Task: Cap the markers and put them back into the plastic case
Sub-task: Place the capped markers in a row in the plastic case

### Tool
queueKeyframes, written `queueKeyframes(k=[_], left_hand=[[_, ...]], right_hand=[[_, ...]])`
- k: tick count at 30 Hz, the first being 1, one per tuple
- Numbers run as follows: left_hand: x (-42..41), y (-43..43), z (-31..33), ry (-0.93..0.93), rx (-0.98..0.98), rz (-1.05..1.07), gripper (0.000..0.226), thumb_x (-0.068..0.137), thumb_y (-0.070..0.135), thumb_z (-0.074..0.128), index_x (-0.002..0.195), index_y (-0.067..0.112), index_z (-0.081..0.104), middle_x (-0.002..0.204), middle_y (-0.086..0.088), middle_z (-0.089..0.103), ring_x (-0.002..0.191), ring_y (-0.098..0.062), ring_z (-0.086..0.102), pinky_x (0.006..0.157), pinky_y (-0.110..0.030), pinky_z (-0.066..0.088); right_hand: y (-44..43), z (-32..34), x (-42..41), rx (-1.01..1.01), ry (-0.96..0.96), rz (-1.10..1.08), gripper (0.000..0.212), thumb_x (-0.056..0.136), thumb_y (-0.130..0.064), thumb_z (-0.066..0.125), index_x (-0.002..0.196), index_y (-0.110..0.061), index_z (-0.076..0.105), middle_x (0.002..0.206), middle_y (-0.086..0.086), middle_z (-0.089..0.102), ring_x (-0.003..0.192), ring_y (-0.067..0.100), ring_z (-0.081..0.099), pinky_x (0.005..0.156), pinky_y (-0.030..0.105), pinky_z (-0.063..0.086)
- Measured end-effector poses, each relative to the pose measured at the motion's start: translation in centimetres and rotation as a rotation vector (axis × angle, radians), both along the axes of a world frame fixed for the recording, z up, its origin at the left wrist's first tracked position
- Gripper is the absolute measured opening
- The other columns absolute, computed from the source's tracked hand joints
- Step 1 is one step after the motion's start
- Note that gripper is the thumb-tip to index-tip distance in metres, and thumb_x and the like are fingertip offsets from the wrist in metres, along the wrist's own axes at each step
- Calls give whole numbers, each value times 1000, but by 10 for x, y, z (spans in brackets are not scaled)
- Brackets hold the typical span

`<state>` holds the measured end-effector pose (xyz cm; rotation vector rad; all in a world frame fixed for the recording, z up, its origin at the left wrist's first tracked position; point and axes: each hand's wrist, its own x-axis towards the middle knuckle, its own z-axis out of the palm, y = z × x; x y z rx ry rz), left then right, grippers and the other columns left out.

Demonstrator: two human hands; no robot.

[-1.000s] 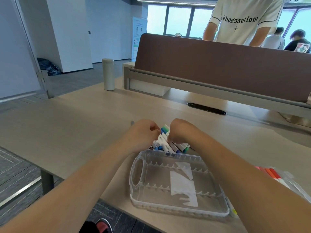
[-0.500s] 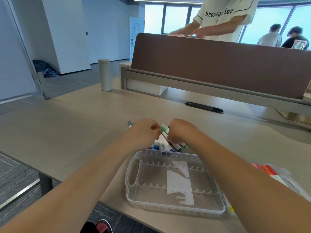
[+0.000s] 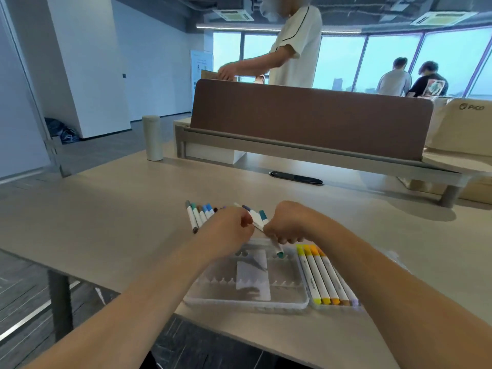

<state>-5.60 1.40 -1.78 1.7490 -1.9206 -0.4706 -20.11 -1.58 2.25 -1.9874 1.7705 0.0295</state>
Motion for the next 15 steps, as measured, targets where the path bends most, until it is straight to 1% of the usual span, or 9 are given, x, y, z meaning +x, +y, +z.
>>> queueKeyframes(k=[2,3,5,9,10,12,14,15], left_hand=[[-13,11,-1,-72,25,-64,33,96,26,55,128,19,62,118,3,66,98,-15,63,84,-26,51],[-19,16,-2,-107,24,-92,38,96,26,56,134,21,58,125,2,64,105,-16,62,90,-29,51],[-32,26,-2,-126,22,-129,44,95,25,58,139,24,53,133,2,60,113,-18,60,96,-33,50],[-51,38,-2,-179,39,-223,51,96,19,57,145,27,45,145,3,50,127,-19,51,102,-33,44],[-54,39,-2,-202,46,-251,50,95,16,56,144,27,47,144,3,52,126,-19,53,100,-32,45],[-58,41,-4,-254,73,-308,42,94,15,53,134,27,56,128,2,62,111,-17,60,92,-30,50],[-60,41,-9,-291,103,-354,30,95,20,51,120,28,63,113,5,66,97,-12,62,88,-31,53],[-60,41,-12,-300,118,-366,26,96,23,50,117,29,63,111,6,66,95,-11,61,88,-33,53]], right_hand=[[18,3,-17,51,-31,-5,23,88,-17,55,67,-8,58,51,1,48,38,11,34,43,19,26],[27,3,-25,59,-51,-12,25,87,-16,55,62,-10,57,48,0,48,35,11,33,42,18,25],[41,3,-35,89,-77,-28,28,84,-15,55,57,-11,55,45,0,47,35,12,32,43,19,24],[59,-2,-47,159,-49,-9,22,83,-16,54,63,-10,59,54,3,50,41,14,33,45,23,25],[61,-4,-49,154,-24,0,21,82,-17,55,63,-11,61,57,5,51,42,15,34,45,23,26],[65,-9,-54,131,20,10,24,79,-17,56,56,-12,58,56,6,50,41,17,34,45,22,28],[67,-11,-60,97,14,-3,36,86,-19,56,52,-11,53,47,3,47,36,15,34,43,20,29],[67,-13,-62,82,-4,-9,40,91,-21,55,52,-11,53,44,1,47,34,14,35,42,20,30]])
